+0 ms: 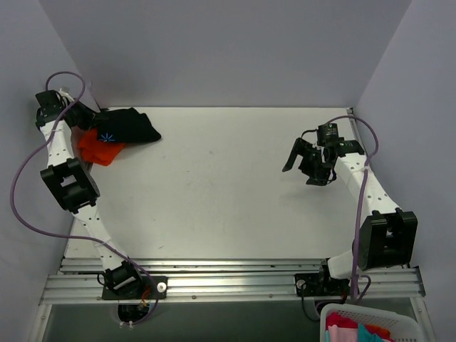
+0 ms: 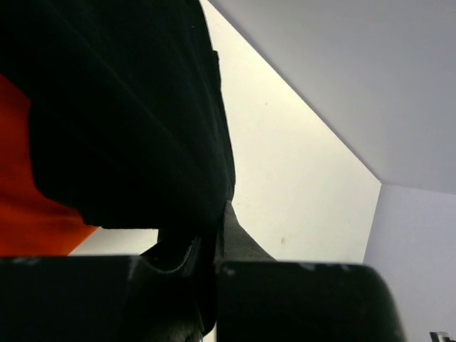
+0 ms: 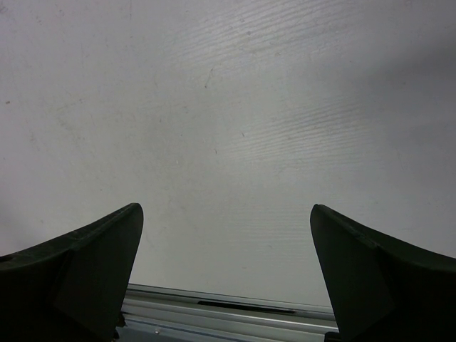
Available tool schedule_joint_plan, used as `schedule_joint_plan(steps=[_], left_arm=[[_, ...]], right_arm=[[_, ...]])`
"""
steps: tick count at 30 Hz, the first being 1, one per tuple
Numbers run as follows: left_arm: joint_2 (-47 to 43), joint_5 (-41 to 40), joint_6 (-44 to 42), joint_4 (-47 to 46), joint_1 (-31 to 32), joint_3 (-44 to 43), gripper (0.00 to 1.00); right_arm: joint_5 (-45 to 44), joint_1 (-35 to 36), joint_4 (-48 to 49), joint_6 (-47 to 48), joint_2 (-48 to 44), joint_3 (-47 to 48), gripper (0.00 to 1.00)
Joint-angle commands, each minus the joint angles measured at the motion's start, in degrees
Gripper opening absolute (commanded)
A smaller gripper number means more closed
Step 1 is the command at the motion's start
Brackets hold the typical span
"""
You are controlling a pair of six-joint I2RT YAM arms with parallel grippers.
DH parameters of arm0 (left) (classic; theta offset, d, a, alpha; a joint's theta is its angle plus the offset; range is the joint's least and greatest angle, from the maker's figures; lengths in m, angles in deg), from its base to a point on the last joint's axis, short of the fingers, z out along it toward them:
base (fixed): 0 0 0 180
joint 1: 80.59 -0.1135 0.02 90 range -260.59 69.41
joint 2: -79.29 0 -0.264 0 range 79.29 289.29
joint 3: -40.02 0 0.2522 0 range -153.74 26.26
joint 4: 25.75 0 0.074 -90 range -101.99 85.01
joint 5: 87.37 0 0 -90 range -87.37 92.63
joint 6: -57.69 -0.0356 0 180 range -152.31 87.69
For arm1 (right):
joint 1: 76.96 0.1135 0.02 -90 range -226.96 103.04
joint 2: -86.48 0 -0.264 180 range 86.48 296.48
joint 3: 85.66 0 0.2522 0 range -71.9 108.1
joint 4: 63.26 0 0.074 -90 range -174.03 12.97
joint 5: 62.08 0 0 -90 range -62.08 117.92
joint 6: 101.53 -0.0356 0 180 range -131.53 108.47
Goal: Fold and stack the t-shirts
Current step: Neatly place the folded tshirt to the corner
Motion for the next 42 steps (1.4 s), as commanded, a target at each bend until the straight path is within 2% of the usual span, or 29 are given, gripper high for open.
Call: schedule_joint_plan(steps=[1,2,3,5,6,8,11,17,24,27,28,29,31,32,33,36,38,39,42], left_arm=[[-2.8,-4.0,-4.6,2.5,-4.1,1.2,0.03],[-2.8,-6.0,-3.8,2.8,-4.8,2.7,0.07],[-2.7,-7.2,-1.9,3.4,-6.6,4.4,0.34],[-3.1,-11.1,-1.1,3.4,-7.9,10.1,0.69],[-4.0,-12.9,-1.9,3.0,-8.5,12.0,0.96],[-5.1,-16.8,-2.6,3.4,-9.0,15.7,0.94],[-7.6,-26.8,-0.2,5.8,-10.2,18.0,0.94],[-15.9,-39.1,3.0,9.4,-11.0,18.1,0.94],[-28.2,-39.6,3.0,11.1,-9.5,19.6,0.95],[-38.2,-38.3,1.6,10.8,-7.2,26.5,0.94],[-41.4,-38.8,1.4,10.9,-6.5,32.0,0.94],[-48.6,-38.7,1.4,10.3,-4.7,35.2,0.94],[-55.0,-39.7,3.2,13.1,-1.4,42.5,0.94],[-58.9,-40.7,3.6,14.9,4.3,45.2,0.95],[-61.3,-41.0,4.7,14.8,7.2,48.5,0.95],[-70.6,-36.9,9.2,9.6,15.0,62.4,0.96],[-76.0,-35.5,11.3,7.7,18.6,67.0,0.96],[-77.8,-36.1,11.3,7.1,22.7,67.6,0.96],[-83.8,-37.6,9.4,6.4,28.9,66.8,0.96]], right_arm=[[-1.0,0.6,-0.3,1.0,0.1,-0.9,1.00],[-1.1,0.6,0.0,1.0,-0.2,-1.6,1.00],[-1.1,0.6,0.2,0.8,-0.5,-2.0,1.00],[-0.5,0.6,0.5,0.5,-0.8,-3.2,1.00],[-0.4,0.6,0.6,0.4,-1.2,-3.5,1.00],[-0.5,0.6,0.7,0.3,-1.6,-4.0,1.00],[-0.7,0.5,0.6,0.4,-2.7,-5.1,1.00],[-0.8,0.6,1.4,-0.7,-4.8,-6.7,1.00],[-3.5,0.7,-0.2,0.6,-8.7,-2.7,1.00],[-4.2,1.1,-1.6,2.1,-9.9,2.1,1.00],[-4.8,1.1,-1.7,2.5,-10.1,3.1,1.00],[-4.6,1.2,-1.8,2.9,-10.5,5.2,1.00],[-4.7,1.5,-2.8,4.0,-10.6,7.2,1.00],[-4.7,1.7,-3.3,4.3,-10.7,9.4,1.00],[-4.9,1.8,-4.7,4.5,-10.8,10.7,1.00],[-6.3,3.1,-6.6,5.0,-12.1,15.3,1.00],[-8.9,5.2,-6.6,5.7,-13.8,16.4,1.00],[-9.7,5.5,-6.0,5.7,-14.5,16.6,1.00],[-11.0,5.8,-4.7,5.4,-17.6,15.5,1.00]])
